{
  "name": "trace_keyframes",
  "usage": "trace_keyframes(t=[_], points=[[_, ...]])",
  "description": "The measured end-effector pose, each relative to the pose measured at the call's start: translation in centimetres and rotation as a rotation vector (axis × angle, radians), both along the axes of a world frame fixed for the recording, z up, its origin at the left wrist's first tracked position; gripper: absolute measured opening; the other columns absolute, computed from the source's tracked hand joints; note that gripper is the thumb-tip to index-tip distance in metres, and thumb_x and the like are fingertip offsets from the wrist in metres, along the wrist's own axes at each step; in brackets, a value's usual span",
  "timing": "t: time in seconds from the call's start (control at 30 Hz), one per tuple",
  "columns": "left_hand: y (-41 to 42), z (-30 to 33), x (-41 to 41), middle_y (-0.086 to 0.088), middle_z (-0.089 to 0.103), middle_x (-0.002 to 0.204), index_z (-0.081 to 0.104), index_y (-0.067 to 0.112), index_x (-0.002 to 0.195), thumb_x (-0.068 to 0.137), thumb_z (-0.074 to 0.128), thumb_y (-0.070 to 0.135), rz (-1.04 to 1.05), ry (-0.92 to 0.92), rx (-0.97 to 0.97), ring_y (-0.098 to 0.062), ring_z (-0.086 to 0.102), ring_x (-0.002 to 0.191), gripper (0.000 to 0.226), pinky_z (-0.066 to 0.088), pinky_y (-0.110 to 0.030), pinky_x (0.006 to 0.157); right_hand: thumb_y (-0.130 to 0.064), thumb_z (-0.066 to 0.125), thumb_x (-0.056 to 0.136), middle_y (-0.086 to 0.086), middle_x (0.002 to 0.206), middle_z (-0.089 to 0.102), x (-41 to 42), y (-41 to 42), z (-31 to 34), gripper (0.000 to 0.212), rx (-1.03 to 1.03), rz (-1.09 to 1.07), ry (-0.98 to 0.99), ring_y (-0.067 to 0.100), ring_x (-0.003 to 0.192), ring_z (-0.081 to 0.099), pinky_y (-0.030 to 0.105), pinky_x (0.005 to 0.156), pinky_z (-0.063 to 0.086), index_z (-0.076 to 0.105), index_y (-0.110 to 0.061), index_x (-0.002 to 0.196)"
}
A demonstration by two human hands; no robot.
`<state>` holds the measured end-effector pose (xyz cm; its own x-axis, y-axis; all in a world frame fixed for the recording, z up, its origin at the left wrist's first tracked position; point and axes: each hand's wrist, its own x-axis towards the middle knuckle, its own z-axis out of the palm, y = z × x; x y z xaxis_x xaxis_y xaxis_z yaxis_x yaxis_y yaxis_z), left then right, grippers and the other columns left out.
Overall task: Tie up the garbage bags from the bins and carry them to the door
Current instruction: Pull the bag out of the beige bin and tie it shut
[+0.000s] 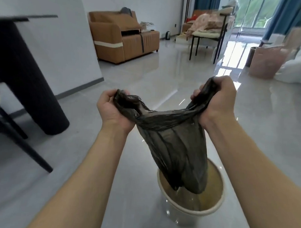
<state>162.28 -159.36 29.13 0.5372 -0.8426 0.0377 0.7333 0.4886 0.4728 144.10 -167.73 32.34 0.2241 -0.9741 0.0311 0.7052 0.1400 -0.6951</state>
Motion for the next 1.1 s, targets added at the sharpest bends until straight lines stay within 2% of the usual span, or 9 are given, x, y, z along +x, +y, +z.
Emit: trace_keyframes(t=[0.13, 0.23, 0.37, 0.53, 0.77, 0.93, 1.1], points=[[3.2, 3.6, 3.5, 0.001, 0.043, 0.060, 0.041, 0.013, 0.060, 0.080, 0.045, 0.021, 0.044, -0.076, -0.061, -0.015, 0.038, 0.046, 0.022, 0.035, -0.022, 0.049, -0.020, 0.043, 0.085, -0.002, 0.048, 0.034, 4.6, 1.9, 4.1, 0.030, -0.116, 0.115, -0.078, 0.017, 0.041, 0.038, 0.023, 0.045, 0.035, 0.037, -0.019, 0.056], [5.4, 4.4, 5.5, 0.004, 0.039, 0.059, 0.037, 0.015, 0.060, 0.082, 0.044, 0.021, 0.054, -0.069, -0.097, -0.013, 0.034, 0.046, 0.024, 0.030, -0.022, 0.046, -0.021, 0.044, 0.086, -0.003, 0.048, 0.034, 7.3, 3.2, 5.1, 0.029, -0.132, 0.179, -0.101, 0.016, 0.040, 0.037, 0.023, 0.046, 0.036, 0.038, -0.019, 0.057], [6.7, 4.3, 6.1, 0.005, 0.039, 0.058, 0.040, 0.015, 0.060, 0.084, 0.044, 0.022, 0.067, -0.083, -0.063, -0.012, 0.038, 0.045, 0.025, 0.029, -0.024, 0.050, -0.021, 0.044, 0.085, -0.003, 0.048, 0.034, 9.4, 4.4, 4.4, 0.032, -0.072, 0.211, -0.084, 0.015, 0.039, 0.036, 0.022, 0.045, 0.034, 0.036, -0.019, 0.054], [5.9, 5.3, 4.4, 0.003, 0.042, 0.054, 0.040, 0.012, 0.060, 0.083, 0.044, 0.021, 0.046, -0.088, -0.044, -0.013, 0.038, 0.042, 0.025, 0.031, -0.021, 0.046, -0.019, 0.043, 0.086, -0.002, 0.048, 0.033, 9.1, 4.8, 4.1, 0.032, -0.011, 0.161, -0.076, 0.015, 0.039, 0.036, 0.022, 0.045, 0.035, 0.034, -0.018, 0.056], [3.0, 8.6, -1.0, 0.001, 0.041, 0.056, 0.039, 0.012, 0.061, 0.083, 0.044, 0.021, -0.066, -0.168, -0.072, -0.014, 0.037, 0.045, 0.024, 0.029, -0.023, 0.048, -0.018, 0.044, 0.086, -0.003, 0.048, 0.032, 3.7, 3.6, 7.0, 0.029, -0.052, 0.014, -0.095, 0.014, 0.038, 0.034, 0.021, 0.043, 0.034, 0.033, -0.019, 0.058], [0.5, 10.3, -7.5, 0.001, 0.041, 0.058, 0.041, 0.011, 0.060, 0.083, 0.044, 0.020, -0.182, -0.171, -0.128, -0.014, 0.037, 0.046, 0.024, 0.029, -0.023, 0.048, -0.018, 0.043, 0.086, -0.003, 0.051, 0.029, -3.2, 2.4, 9.0, 0.029, -0.097, -0.119, -0.117, 0.014, 0.037, 0.031, 0.021, 0.043, 0.029, 0.031, -0.021, 0.059], [-1.7, 9.3, -15.9, 0.000, 0.040, 0.057, 0.043, 0.012, 0.056, 0.080, 0.047, 0.018, -0.325, -0.158, -0.084, -0.016, 0.038, 0.046, 0.025, 0.030, -0.023, 0.050, -0.018, 0.043, 0.086, -0.003, 0.050, 0.030, -11.6, 1.9, 8.7, 0.030, -0.132, -0.258, -0.050, 0.013, 0.038, 0.028, 0.022, 0.044, 0.024, 0.030, -0.021, 0.059]])
